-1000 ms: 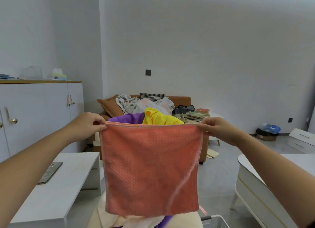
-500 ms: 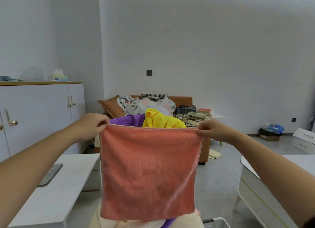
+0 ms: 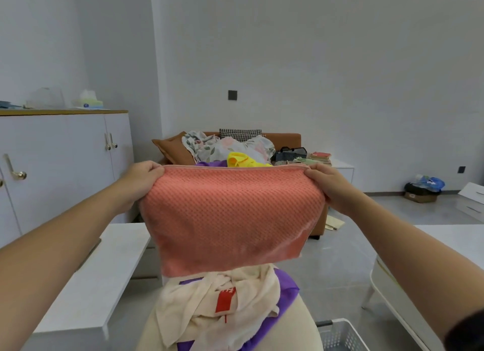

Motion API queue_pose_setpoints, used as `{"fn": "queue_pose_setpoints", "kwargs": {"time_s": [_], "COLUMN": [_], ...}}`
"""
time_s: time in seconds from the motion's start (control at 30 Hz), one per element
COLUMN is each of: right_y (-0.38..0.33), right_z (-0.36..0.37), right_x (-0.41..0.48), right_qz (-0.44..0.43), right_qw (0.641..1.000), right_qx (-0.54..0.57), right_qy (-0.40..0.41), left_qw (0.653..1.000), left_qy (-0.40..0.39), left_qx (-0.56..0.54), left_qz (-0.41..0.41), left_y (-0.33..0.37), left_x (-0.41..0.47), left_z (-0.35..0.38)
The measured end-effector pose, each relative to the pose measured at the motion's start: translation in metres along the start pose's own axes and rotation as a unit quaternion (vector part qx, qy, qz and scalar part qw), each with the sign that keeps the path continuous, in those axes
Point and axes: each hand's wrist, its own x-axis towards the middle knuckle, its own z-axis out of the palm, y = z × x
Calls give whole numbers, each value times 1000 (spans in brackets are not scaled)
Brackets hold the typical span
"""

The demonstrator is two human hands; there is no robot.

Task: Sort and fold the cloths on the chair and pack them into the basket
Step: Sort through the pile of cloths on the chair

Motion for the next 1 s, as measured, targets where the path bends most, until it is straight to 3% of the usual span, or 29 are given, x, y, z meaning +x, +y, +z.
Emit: {"fn": "queue_pose_setpoints", "kwargs": {"time_s": [0.27,0.43,0.63,1.0], "right_y": [1,63,151,206], "right_z": [-3,21,50,52], "right_x": [22,57,81,-6], "right_qz": [60,76,100,3], "right_qw": [998,990,982,983], "right_qx": [5,-113,-148,-156], "right_qy": [-19,25,64,98], "left_qw": [997,997,991,999], "left_qy": [-54,-28,-45,-21], "left_qx": [-5,33,42,5], "left_qz": [-61,-70,-115,-39], "left_y": [-7,-53,-133,-173], "left_x": [17,46,63,-31], "left_z": [2,45,97,102]}}
